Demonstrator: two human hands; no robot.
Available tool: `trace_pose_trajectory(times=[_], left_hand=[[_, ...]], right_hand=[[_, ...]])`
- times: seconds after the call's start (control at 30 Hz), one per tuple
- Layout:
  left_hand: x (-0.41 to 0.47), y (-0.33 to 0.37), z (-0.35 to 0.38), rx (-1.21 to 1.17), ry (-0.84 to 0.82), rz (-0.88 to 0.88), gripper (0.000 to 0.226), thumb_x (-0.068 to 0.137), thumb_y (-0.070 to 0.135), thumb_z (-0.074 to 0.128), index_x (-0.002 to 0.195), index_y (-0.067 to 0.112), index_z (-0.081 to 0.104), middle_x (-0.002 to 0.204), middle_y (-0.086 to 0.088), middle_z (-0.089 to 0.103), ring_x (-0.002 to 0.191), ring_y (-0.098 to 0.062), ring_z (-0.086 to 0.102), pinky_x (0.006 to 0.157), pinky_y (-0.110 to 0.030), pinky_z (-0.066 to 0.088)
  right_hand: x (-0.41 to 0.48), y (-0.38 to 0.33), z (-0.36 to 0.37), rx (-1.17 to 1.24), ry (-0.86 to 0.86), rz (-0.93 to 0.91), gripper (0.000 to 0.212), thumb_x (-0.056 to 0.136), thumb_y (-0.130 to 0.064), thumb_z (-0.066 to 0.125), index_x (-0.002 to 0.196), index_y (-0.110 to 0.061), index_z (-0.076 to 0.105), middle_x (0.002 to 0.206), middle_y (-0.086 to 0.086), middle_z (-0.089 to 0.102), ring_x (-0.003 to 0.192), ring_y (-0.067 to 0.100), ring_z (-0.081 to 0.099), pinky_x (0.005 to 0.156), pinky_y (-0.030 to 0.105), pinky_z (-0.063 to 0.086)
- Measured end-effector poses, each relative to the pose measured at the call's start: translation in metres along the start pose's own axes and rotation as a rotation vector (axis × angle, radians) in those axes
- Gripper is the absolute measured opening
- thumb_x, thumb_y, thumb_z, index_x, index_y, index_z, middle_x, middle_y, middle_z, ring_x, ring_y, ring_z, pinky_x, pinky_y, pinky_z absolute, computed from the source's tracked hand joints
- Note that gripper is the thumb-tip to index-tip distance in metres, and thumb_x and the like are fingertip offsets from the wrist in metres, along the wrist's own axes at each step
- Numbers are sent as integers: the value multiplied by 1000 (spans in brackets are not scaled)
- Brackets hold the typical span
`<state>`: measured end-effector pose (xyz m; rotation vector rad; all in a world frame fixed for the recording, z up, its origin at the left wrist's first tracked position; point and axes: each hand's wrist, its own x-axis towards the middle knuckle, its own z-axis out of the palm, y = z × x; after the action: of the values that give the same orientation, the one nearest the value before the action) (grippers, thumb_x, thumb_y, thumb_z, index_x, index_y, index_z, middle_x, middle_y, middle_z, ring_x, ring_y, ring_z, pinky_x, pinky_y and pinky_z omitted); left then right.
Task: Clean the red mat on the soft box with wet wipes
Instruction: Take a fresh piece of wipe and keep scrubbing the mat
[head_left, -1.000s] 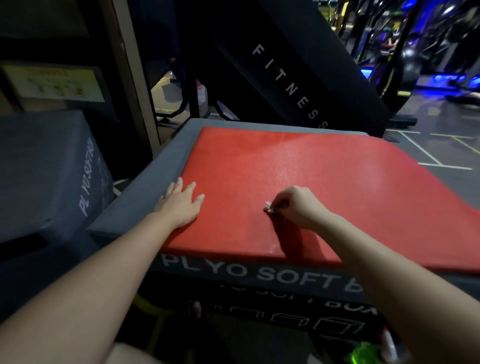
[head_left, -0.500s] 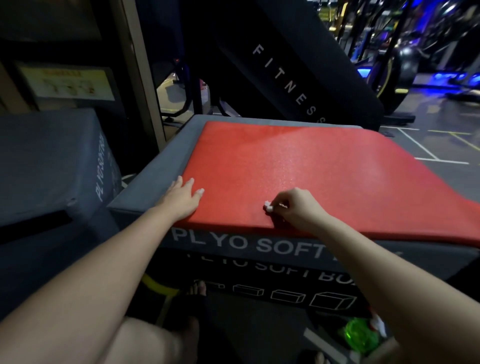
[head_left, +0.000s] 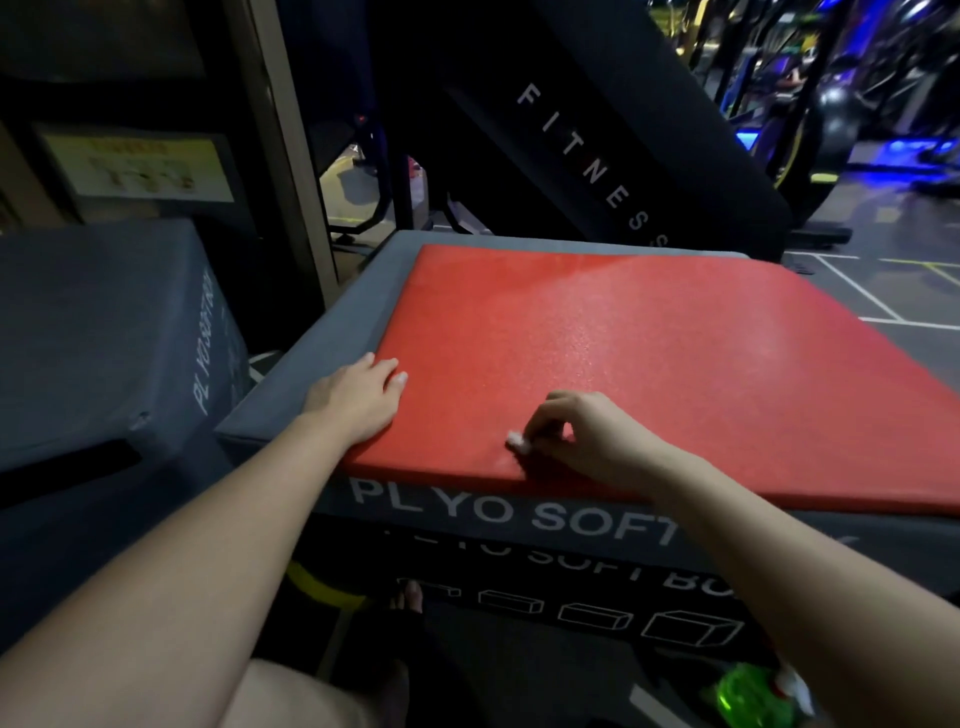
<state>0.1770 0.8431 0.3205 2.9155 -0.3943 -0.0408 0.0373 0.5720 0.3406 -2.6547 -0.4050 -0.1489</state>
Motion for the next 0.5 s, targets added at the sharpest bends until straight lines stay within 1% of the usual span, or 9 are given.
trace_pose_trajectory(times=[0.07,0.13,0.17,0.2,0.23,0.33,0.37,0.43,0.5], left_hand=[[9,-1,0,24,-8,3,57,106,56,23,159,34,31,169,1,22,150,-27,31,117,-47,32],[19,0,1,20,-3,6,57,106,57,24,158,35,32,168,1,23,151,-26,31,118,-47,31],[24,1,2,12,6,10,56,106,57,24,158,36,33,168,2,24,151,-26,31,119,-47,31],[30,1,2,-2,15,17,54,106,56,25,156,38,36,168,2,26,151,-25,31,118,-47,31],[34,2,2,-16,14,27,52,107,55,27,155,39,38,167,2,27,150,-25,32,118,-47,32],[45,3,1,-23,11,54,50,107,53,29,154,40,41,166,3,29,149,-25,33,117,-46,34],[51,3,-1,-30,3,53,51,107,54,29,154,40,40,166,3,29,149,-25,33,117,-47,34],[65,3,-2,-39,-3,48,52,107,54,28,155,39,38,167,3,27,150,-25,32,117,-48,34],[81,1,-2,-48,4,41,53,107,54,28,157,38,36,168,3,26,151,-25,30,118,-48,33]], right_hand=[[16,18,1,2,78,103,15,88,-36,71,93,-22,74,92,-4,65,83,14,62,74,25,49],[30,28,1,15,133,175,22,87,-43,71,92,-22,74,91,-4,66,82,13,61,72,24,47],[35,29,-1,-2,131,187,24,86,-45,71,93,-22,75,91,-4,67,82,13,62,71,24,46],[39,28,-6,-20,94,197,24,85,-45,72,94,-24,75,90,-5,70,81,12,62,70,24,46],[38,27,-12,-23,13,203,22,84,-45,72,94,-26,76,89,-6,72,80,11,63,69,25,47],[32,17,-26,30,-288,176,18,80,-48,75,91,-33,75,81,-12,72,73,2,63,64,22,50],[34,16,-25,17,-313,161,19,80,-48,75,91,-33,74,82,-12,71,74,1,62,65,22,50],[48,22,-21,-20,-213,140,17,83,-43,74,94,-30,74,89,-10,71,81,6,64,72,26,52],[70,34,-15,-44,-74,145,16,87,-37,70,95,-24,74,93,-2,72,85,14,64,76,29,50]])
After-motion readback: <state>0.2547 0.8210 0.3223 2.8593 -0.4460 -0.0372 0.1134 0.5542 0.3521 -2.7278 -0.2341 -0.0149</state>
